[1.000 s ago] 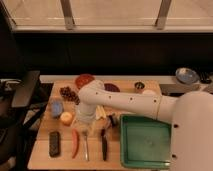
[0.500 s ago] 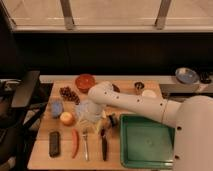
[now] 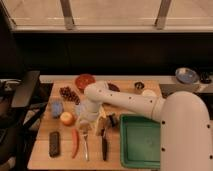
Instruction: Place fork in purple bowl
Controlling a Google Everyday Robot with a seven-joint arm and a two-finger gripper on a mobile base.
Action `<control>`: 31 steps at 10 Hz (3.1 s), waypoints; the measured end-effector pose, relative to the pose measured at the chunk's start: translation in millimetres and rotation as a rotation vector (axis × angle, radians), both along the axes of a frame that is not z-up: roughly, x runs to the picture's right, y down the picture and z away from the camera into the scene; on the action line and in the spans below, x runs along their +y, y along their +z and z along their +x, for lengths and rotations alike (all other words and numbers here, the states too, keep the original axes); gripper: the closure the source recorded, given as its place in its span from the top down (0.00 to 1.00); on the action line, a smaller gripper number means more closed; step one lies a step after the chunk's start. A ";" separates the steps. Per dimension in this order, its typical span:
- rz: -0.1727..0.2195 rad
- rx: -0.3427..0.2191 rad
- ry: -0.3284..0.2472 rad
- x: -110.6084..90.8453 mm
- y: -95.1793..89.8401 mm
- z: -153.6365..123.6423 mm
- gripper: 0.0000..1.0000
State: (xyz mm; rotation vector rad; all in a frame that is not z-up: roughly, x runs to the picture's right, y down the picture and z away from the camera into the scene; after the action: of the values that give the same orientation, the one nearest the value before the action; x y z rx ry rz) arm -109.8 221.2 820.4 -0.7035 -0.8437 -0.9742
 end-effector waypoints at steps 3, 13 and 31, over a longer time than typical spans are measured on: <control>-0.043 -0.008 0.002 7.7 12.2 -1.4 0.41; 0.002 -0.043 0.069 -0.3 -9.6 1.6 0.00; 0.347 -0.212 0.693 -188.3 -88.5 83.5 0.00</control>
State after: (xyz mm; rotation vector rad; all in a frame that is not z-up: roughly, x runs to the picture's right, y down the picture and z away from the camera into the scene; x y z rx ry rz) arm -26.3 32.9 731.9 0.0113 -0.9782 -0.5415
